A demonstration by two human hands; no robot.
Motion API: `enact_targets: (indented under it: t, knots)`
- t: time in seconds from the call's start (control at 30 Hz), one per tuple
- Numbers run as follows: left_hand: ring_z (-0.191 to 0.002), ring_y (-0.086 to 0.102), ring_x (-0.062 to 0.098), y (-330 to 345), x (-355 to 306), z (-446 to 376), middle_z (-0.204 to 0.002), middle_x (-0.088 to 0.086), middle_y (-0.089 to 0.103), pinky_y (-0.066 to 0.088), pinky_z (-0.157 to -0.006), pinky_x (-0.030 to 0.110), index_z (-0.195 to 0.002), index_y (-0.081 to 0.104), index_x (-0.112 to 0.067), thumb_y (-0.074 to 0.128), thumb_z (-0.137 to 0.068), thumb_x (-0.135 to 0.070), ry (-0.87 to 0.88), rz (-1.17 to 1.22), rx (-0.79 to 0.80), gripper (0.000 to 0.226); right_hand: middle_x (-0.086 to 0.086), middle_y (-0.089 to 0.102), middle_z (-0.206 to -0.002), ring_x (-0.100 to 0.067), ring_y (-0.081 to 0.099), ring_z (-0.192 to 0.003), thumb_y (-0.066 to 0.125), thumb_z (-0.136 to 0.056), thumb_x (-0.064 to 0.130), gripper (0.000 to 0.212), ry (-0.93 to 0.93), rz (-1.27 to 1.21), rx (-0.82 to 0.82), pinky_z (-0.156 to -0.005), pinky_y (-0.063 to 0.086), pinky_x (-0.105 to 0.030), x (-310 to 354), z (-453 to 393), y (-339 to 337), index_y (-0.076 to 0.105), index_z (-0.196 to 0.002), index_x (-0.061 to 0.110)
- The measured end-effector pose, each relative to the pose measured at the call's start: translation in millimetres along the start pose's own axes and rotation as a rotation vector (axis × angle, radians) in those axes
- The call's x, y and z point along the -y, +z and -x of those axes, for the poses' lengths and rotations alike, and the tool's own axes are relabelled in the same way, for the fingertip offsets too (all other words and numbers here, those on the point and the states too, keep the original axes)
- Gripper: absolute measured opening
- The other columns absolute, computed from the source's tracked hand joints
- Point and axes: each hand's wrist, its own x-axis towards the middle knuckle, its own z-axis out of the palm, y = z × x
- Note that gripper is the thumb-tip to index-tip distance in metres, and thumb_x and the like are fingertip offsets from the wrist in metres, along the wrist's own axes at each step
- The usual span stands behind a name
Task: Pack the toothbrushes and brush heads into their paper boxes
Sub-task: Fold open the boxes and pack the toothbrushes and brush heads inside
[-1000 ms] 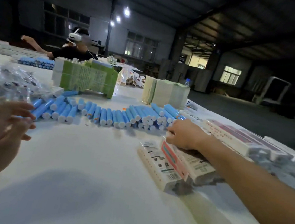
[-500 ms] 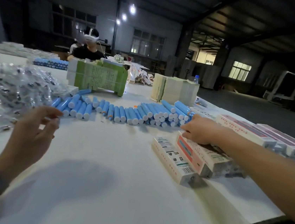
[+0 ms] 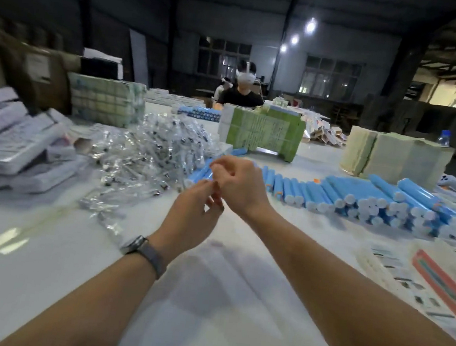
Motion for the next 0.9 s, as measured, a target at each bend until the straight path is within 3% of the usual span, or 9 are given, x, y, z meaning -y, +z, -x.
enact_targets:
  t: [0.03,0.1,0.23,0.3,0.37,0.53,0.63,0.73,0.9]
  knots:
    - [-0.077,0.061,0.021,-2.0,2.5,-0.5,-0.088,0.006,0.067,0.05,-0.071,0.037,-0.092,0.067,-0.004,0.056,-0.082,0.009,-0.043,-0.022,-0.01,0.02,-0.003,0.075,-0.092,-0.021,0.068,-0.091,0.059,-0.091,0.019,0.017,0.033,-0.103,-0.018,-0.084,0.052,-0.035,4.9,-3.8,16.2,0.076,-0.095,0.019]
    - [-0.087,0.064,0.034,-8.2,7.2,-0.1,-0.098,0.013,0.07,0.051,-0.072,0.042,-0.102,0.07,-0.003,0.052,-0.078,0.004,-0.129,-0.093,-0.008,0.03,-0.001,0.074,-0.092,-0.019,0.067,-0.091,0.058,-0.091,0.015,0.018,0.063,-0.241,-0.034,-0.085,0.052,-0.037,8.6,-4.8,41.1,0.074,-0.096,0.02]
    - [-0.107,0.06,0.031,-27.2,19.0,-5.3,-0.114,0.003,0.065,0.05,-0.082,0.042,-0.109,0.067,-0.025,0.057,-0.084,-0.01,-0.288,-0.439,0.005,0.031,0.009,0.069,-0.074,-0.008,0.065,-0.072,0.056,-0.09,0.013,0.019,-0.013,-0.339,-0.004,-0.071,0.05,-0.026,1.6,-7.1,52.4,0.072,-0.092,0.024]
    - [-0.119,0.051,0.028,-40.7,27.8,-10.8,-0.121,-0.001,0.06,0.045,-0.094,0.047,-0.111,0.061,-0.032,0.057,-0.087,-0.02,-0.407,-0.574,-0.034,0.027,0.017,0.066,-0.075,-0.001,0.061,-0.071,0.055,-0.09,0.015,0.02,-0.036,-0.381,-0.032,-0.067,0.044,-0.017,-0.2,-9.8,46.3,0.069,-0.088,0.028]
    - [-0.124,0.044,0.03,-52.3,35.5,-14.6,-0.129,0.0,0.055,0.039,-0.098,0.049,-0.117,0.058,-0.032,0.055,-0.089,-0.022,-0.517,-0.623,-0.073,0.029,0.017,0.065,-0.075,-0.001,0.06,-0.072,0.055,-0.09,0.016,0.02,-0.03,-0.39,-0.008,-0.066,0.044,-0.018,-3.0,-9.3,42.5,0.068,-0.086,0.031]
    - [-0.131,0.037,0.032,-107.8,73.4,-25.1,-0.142,0.003,0.046,0.034,-0.103,0.052,-0.125,0.053,-0.03,0.057,-0.087,-0.017,-0.676,-0.733,-0.225,0.041,0.014,0.066,-0.073,0.001,0.058,-0.069,0.057,-0.09,0.013,0.021,-0.005,-0.344,0.065,-0.062,0.039,-0.019,-15.9,-0.4,44.1,0.068,-0.085,0.031]
    - [-0.132,0.035,0.037,-154.8,109.0,-20.3,-0.144,0.01,0.042,0.035,-0.105,0.057,-0.138,0.041,-0.026,0.056,-0.088,-0.025,-0.869,-0.919,-0.128,0.053,0.013,0.066,-0.071,0.004,0.055,-0.062,0.058,-0.09,0.014,0.021,-0.017,-0.336,0.093,-0.058,0.038,-0.015,-14.7,1.3,48.0,0.067,-0.084,0.032]
    - [-0.139,0.025,0.045,-174.6,140.3,-9.0,-0.149,0.014,0.033,0.028,-0.108,0.063,-0.141,0.034,-0.026,0.053,-0.089,-0.026,-1.037,-0.942,-0.03,0.056,0.014,0.067,-0.072,0.004,0.059,-0.066,0.059,-0.09,0.016,0.023,-0.046,-0.331,0.112,-0.06,0.041,-0.015,-11.6,2.9,52.4,0.066,-0.082,0.036]
    - [-0.128,0.043,0.046,-173.4,157.1,-1.9,-0.141,0.016,0.037,0.038,-0.104,0.06,-0.132,0.042,-0.025,0.052,-0.097,-0.028,-1.01,-1.019,-0.013,0.037,0.013,0.068,-0.071,0.0,0.061,-0.071,0.061,-0.089,0.015,0.029,-0.074,-0.322,0.137,-0.066,0.045,-0.016,-14.3,3.5,58.0,0.063,-0.076,0.041]
